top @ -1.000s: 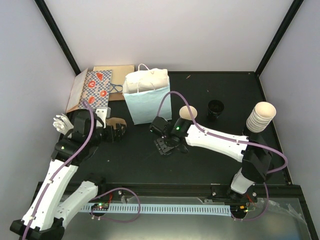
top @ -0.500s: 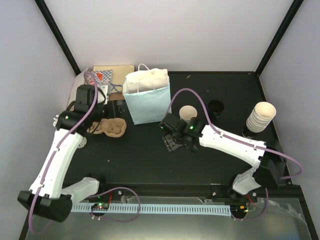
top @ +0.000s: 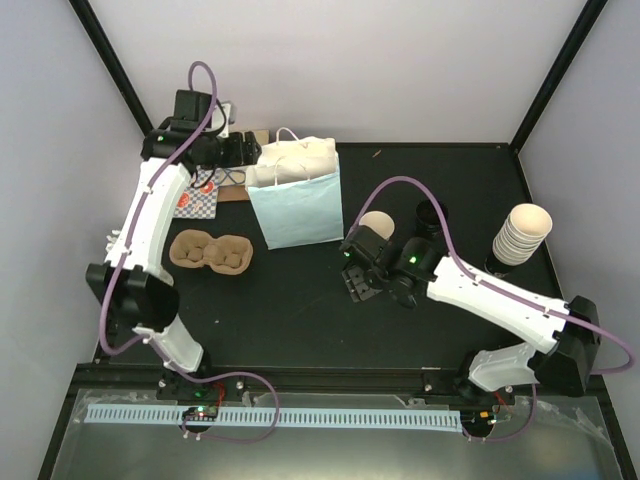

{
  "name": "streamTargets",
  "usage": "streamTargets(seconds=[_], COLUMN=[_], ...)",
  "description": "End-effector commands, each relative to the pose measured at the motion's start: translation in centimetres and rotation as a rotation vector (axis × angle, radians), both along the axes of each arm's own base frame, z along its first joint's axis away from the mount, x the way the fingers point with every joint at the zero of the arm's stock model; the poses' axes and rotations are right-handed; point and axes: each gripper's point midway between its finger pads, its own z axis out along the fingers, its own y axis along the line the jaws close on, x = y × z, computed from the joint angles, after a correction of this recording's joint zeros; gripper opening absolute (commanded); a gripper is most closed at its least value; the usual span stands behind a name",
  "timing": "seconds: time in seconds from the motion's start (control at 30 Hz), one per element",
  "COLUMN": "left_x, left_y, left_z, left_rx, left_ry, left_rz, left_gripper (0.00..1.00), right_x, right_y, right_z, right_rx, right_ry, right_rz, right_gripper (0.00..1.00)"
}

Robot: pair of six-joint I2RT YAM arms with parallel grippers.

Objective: Pack the takeout coffee

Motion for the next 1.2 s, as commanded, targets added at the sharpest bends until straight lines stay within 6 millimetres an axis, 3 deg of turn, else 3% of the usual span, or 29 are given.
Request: streamTargets(seconds=[0.0, 0.3, 0.47, 0.63, 0.93, 1.17], left_x=[0.7, 1.0, 0.9, 0.5, -2.1, -5.6], left_y=[-0.2, -1.2, -1.0, -1.4, -3.1, -4.1], left_z=[-1.4, -5.0, -5.9, -5.0, -3.5, -1.9], left_rx=[0.034, 0.067, 0.099, 0.119, 0.134, 0.089], left_ry=[0.087, 0.212, 0.236, 0.208, 0.172, 0.119], left_rz=[-0.036, -0.109, -0.113, -0.145, -0.215, -0.247], left_gripper=[0.85, 0.67, 0.38, 0.02, 0.01, 0.01], right_x=[0.1, 0.9, 1.5, 1.9, 2.6, 2.4], right_y=[-1.5, -3.8, -4.6, -5.3, -6.3, -7.5], right_z=[0.9, 2.9, 3.9, 4.7, 7.5, 10.1], right_rx=[-0.008, -0.002, -0.008, -0.01, 0.001, 0.016], right_ry=[-0.034, -0.08, -0.097, -0.109, -0.157, -0.205], right_rz=[-0.024, -0.072, -0.089, -0.103, -0.132, -0.15], right_gripper=[0.73, 0.72, 0.72, 0.72, 0.71, 0.71])
